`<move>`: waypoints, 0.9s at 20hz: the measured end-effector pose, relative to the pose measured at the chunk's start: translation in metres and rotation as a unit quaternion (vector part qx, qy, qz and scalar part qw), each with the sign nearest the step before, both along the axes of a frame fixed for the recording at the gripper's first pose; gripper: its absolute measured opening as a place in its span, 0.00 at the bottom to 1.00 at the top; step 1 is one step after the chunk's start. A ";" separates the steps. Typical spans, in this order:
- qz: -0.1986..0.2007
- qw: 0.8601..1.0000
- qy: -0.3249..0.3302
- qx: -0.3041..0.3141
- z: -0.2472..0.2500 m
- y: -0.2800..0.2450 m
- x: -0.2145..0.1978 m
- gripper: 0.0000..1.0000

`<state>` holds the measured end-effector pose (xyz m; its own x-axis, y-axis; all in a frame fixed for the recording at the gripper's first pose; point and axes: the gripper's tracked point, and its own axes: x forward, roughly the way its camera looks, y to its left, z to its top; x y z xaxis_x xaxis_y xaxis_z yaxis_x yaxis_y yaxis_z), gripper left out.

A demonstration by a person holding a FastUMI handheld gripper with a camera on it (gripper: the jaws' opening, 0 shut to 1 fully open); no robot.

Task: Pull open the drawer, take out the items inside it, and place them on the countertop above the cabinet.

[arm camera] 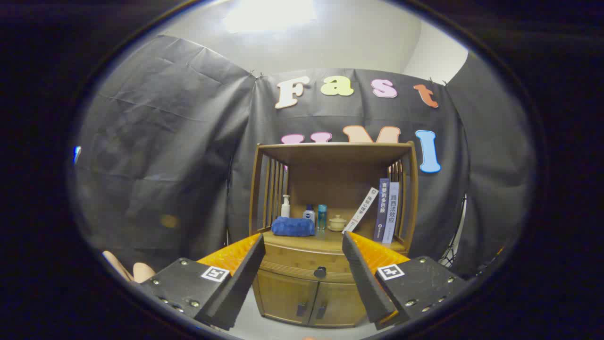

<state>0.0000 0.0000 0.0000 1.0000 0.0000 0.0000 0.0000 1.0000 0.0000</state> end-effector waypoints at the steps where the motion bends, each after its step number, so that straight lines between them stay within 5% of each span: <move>1: -0.003 1.000 0.000 -0.002 0.001 -0.001 0.000 0.98; 18: -0.003 1.000 0.006 -0.018 -0.006 0.003 -0.005 0.98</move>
<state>-0.0052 0.0029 -0.0058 0.9999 -0.0064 -0.0115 0.0060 0.9993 -0.0367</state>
